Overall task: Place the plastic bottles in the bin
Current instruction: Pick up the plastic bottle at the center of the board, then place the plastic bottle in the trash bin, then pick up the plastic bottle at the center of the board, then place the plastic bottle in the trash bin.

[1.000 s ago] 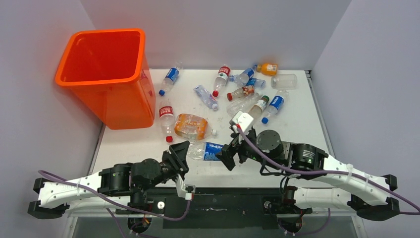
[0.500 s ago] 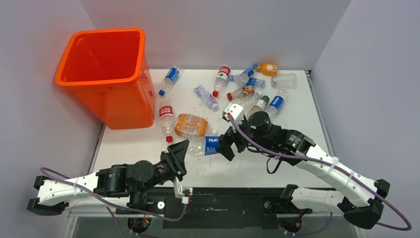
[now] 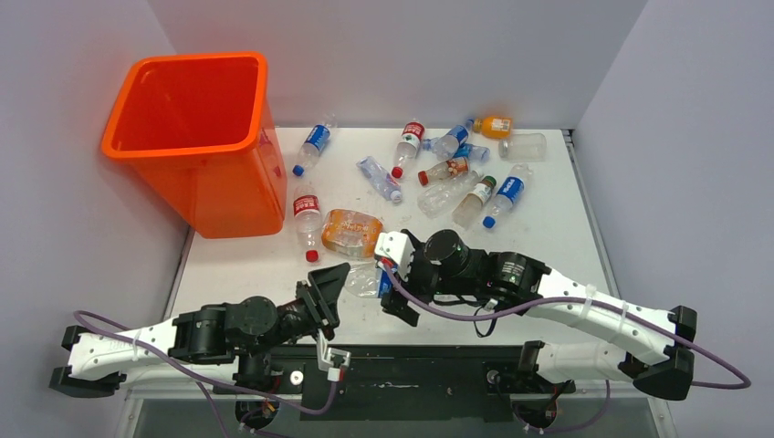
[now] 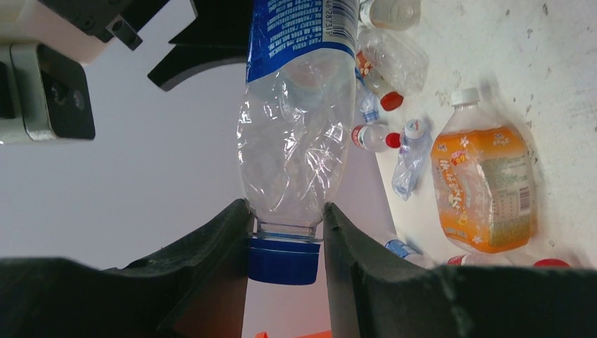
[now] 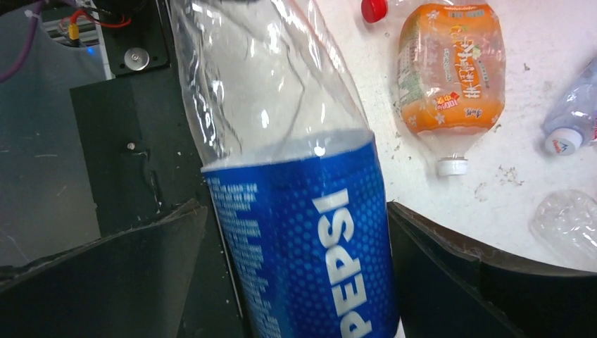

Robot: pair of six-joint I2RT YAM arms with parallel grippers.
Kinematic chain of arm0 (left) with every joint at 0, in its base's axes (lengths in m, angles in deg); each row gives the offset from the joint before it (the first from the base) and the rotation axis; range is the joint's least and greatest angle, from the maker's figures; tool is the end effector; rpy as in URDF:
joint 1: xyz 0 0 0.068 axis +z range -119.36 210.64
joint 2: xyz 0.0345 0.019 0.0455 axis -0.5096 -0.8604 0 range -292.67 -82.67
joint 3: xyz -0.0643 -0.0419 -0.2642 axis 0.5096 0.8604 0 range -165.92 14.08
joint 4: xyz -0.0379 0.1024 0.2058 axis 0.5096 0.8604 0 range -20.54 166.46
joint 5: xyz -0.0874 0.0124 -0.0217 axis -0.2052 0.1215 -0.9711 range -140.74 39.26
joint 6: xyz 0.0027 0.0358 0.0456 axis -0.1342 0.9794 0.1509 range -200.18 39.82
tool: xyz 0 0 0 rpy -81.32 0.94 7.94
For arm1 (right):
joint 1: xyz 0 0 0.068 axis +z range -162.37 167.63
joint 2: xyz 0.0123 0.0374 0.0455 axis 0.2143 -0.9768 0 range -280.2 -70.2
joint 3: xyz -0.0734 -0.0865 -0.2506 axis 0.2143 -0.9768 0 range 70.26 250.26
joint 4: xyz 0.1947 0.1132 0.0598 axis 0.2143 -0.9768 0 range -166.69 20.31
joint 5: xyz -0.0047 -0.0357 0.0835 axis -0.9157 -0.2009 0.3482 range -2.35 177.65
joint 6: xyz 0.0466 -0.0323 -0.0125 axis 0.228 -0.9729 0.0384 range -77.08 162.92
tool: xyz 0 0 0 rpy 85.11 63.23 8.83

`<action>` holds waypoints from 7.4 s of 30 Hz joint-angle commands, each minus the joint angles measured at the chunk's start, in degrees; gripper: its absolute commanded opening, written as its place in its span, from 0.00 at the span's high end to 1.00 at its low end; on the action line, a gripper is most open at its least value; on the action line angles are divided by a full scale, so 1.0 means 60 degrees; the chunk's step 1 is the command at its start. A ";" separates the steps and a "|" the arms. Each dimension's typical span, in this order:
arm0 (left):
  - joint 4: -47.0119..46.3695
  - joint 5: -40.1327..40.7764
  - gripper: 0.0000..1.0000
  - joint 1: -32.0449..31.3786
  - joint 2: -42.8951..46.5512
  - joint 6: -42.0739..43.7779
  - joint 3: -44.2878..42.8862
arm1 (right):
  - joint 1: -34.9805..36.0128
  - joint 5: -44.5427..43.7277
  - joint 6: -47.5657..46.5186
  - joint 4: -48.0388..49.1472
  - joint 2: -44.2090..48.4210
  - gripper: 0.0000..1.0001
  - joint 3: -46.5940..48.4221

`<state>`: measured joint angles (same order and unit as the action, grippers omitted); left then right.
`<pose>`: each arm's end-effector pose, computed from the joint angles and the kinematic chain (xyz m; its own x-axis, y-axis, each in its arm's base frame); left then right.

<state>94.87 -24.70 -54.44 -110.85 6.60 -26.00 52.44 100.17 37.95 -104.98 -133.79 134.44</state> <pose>0.0260 -0.0889 0.3162 0.8560 0.5147 0.0479 0.0682 -0.2043 0.9765 0.0809 0.1935 0.3491 -0.1583 -0.5354 -0.8297 -0.9767 0.2085 0.0518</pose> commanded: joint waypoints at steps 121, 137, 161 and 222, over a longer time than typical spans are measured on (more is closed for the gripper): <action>-0.2036 -0.3369 0.04 0.8057 -0.6776 -1.5918 -0.7931 | -0.0291 -0.8942 0.6459 0.6490 0.2830 0.10 -0.5863; -0.3067 -0.2801 0.04 0.7277 -0.2170 -1.5372 -0.0926 | -0.7076 -0.5654 0.9870 0.7820 0.1634 0.10 -0.6312; -0.3079 -0.3057 0.04 0.8047 -0.0707 -1.6178 0.0029 | -0.9778 -0.3608 0.9723 1.0798 -0.3597 0.10 -0.5117; -0.1931 -0.5768 0.04 0.4799 -0.0212 -0.8100 -0.0151 | -0.5258 0.4274 0.7147 0.2055 0.5305 0.95 -0.4571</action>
<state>75.70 -67.34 -18.94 -109.93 -62.36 -21.54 20.47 118.07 82.56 -89.50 -99.91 104.02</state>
